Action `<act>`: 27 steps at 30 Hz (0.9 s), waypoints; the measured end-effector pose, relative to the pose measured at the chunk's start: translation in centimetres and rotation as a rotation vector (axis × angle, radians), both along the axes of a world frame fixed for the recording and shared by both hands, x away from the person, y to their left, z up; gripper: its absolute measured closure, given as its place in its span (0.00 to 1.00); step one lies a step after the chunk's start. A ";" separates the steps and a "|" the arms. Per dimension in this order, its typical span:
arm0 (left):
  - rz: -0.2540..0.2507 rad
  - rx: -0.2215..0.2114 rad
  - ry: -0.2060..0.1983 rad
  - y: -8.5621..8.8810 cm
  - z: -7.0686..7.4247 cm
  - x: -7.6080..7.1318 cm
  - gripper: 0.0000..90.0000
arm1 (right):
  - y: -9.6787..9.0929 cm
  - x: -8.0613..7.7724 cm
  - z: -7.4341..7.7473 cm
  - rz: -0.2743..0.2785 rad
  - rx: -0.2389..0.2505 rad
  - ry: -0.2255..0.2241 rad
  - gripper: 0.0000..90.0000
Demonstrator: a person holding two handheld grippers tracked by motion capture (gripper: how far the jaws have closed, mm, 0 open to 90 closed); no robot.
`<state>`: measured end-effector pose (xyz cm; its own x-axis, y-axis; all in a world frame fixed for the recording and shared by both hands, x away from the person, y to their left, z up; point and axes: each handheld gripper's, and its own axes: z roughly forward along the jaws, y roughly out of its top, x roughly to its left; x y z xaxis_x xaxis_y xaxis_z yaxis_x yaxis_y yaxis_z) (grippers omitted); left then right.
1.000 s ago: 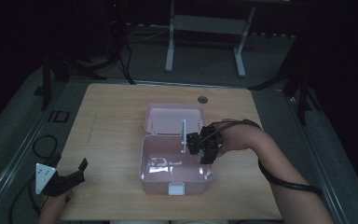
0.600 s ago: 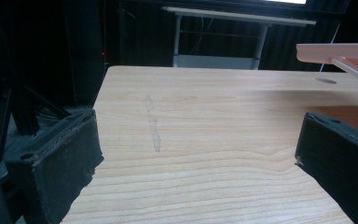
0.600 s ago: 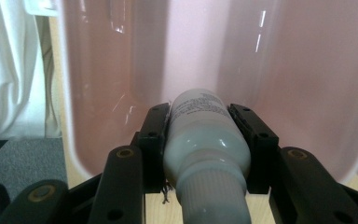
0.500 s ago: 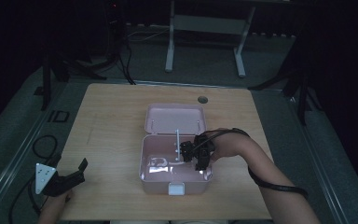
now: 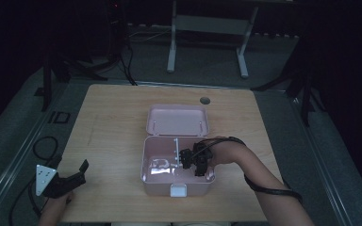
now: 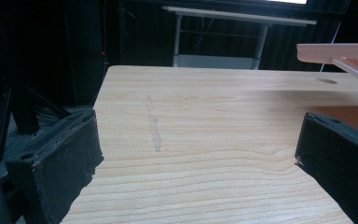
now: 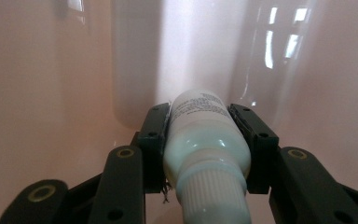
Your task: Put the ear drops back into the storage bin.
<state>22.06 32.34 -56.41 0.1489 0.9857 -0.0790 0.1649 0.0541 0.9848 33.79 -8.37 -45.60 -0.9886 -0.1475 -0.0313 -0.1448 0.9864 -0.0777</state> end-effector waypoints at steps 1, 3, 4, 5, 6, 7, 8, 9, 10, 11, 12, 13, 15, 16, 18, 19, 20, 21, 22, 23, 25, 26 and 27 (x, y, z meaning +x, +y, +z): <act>0.000 0.000 0.000 0.0 0.0 0.0 0.00 | 0.0 0.0 0.0 0.000 0.000 0.000 0.66; 0.000 0.000 0.000 0.0 0.0 0.0 0.00 | 0.1 0.0 -0.7 -0.001 -0.004 0.005 0.66; 0.000 0.000 0.000 0.0 0.0 0.0 0.00 | 0.2 0.0 -0.9 0.002 -0.010 0.001 0.66; 0.000 0.000 0.000 0.0 0.0 0.0 0.00 | 0.2 0.0 -1.2 0.000 -0.018 0.004 0.66; 0.000 -0.001 0.001 0.0 0.0 0.0 0.00 | 0.2 0.0 -1.5 0.000 -0.026 0.008 0.66; 0.000 -0.001 0.000 0.0 0.0 0.0 0.00 | 0.3 0.0 -1.7 -0.002 -0.030 0.008 0.66; 0.000 0.000 0.000 0.0 0.0 0.0 0.00 | 0.3 0.0 -1.8 -0.007 -0.031 0.009 0.66; 0.000 0.000 0.000 0.0 0.0 0.0 0.00 | 0.3 0.0 -1.8 -0.007 -0.031 0.009 0.66; 0.000 0.001 0.000 0.0 0.0 0.0 0.00 | 0.4 0.1 -2.1 -0.010 -0.036 0.004 0.66; 0.000 0.001 0.000 0.0 0.0 0.0 0.00 | 0.4 0.1 -2.2 -0.013 -0.038 0.005 0.66; -0.001 0.000 0.000 0.0 0.0 0.0 0.00 | 0.4 0.2 -2.4 -0.015 -0.042 0.007 0.66; -0.001 0.000 0.000 0.0 0.0 0.0 0.00 | 0.5 0.2 -2.6 -0.013 -0.048 0.005 0.66; 0.000 0.000 0.000 0.0 0.0 0.0 0.00 | 0.5 0.2 -2.9 -0.013 -0.053 0.008 0.66; -0.001 0.000 0.000 0.0 0.0 0.0 0.00 | 0.5 0.2 -3.0 -0.011 -0.056 0.009 0.66; 0.000 -0.002 0.000 0.0 0.0 0.0 0.00 | 0.5 0.2 -3.3 -0.021 -0.060 0.015 0.66; -0.001 -0.002 0.000 0.0 0.0 0.0 0.00 | 0.6 0.3 -3.3 -0.031 -0.062 0.020 0.66; -0.001 -0.002 0.000 0.0 0.0 0.0 0.00 | 0.6 0.3 -3.4 -0.035 -0.063 0.019 0.66; -0.001 0.000 0.000 0.0 0.0 0.0 0.00 | 0.6 0.3 -3.5 -0.039 -0.065 0.021 0.66; -0.001 0.000 0.000 0.0 0.0 0.0 0.00 | 0.7 0.3 -3.7 -0.039 -0.073 0.024 0.66; -0.001 0.000 0.000 0.0 0.0 0.0 0.00 | 0.7 0.3 -3.9 -0.033 -0.081 0.025 0.66; -0.001 0.000 0.000 0.0 0.0 0.0 0.00 | 0.7 0.2 -4.0 -0.031 -0.087 0.027 0.66; -0.002 0.000 0.000 0.0 0.0 0.0 0.00 | 0.8 0.2 -4.2 -0.029 -0.097 0.034 0.64; -0.001 0.000 0.000 0.0 0.0 0.0 0.00 | 0.8 0.2 -4.1 -0.031 -0.097 0.037 0.62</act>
<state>22.06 32.36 -56.41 0.1503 0.9855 -0.0793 0.1651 0.0541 0.9848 33.99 -7.57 -49.74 -0.9929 -0.1178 0.0186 -0.1192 0.9785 -0.1681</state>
